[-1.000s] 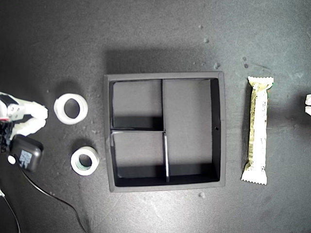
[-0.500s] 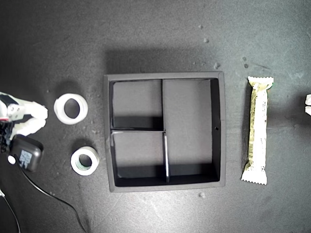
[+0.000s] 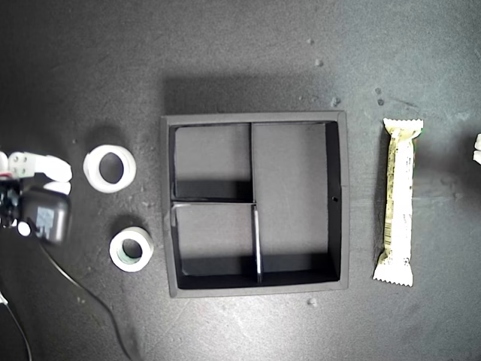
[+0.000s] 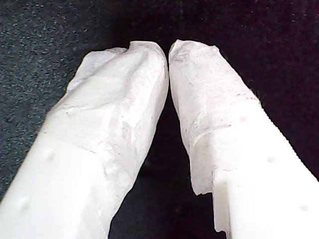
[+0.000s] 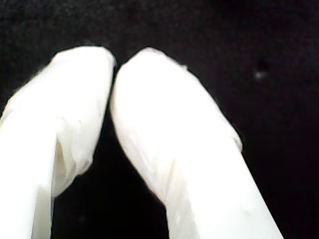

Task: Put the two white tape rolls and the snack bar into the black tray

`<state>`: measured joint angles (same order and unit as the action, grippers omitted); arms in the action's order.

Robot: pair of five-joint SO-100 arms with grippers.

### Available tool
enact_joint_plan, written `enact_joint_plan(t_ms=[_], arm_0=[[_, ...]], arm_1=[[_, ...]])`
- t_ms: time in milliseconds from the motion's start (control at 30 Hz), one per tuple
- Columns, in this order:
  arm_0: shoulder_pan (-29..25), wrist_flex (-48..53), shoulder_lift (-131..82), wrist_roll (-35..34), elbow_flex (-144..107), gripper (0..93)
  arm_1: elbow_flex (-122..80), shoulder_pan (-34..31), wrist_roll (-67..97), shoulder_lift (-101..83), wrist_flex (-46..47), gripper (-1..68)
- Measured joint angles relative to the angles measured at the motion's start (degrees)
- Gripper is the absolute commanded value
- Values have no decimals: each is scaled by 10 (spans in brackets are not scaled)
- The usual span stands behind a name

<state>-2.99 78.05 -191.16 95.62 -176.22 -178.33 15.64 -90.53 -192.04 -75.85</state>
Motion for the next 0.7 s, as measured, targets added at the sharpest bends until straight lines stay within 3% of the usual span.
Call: enact_joint_plan(t_ms=[100, 300, 533, 700], arm_0=[[-2, -10, 0, 21, 0, 0], [-2, -98, 0, -40, -3, 0], [-6, -252, 0, -163, -3, 6], [-16, -288, 0, -245, 5, 90]], arm_1=[[0, -1, 0, 4, 53, -4], [0, 42, 0, 4, 190, -4], [0, 40, 159, 4, 344, -4], [0, 40, 233, 4, 388, -4]])
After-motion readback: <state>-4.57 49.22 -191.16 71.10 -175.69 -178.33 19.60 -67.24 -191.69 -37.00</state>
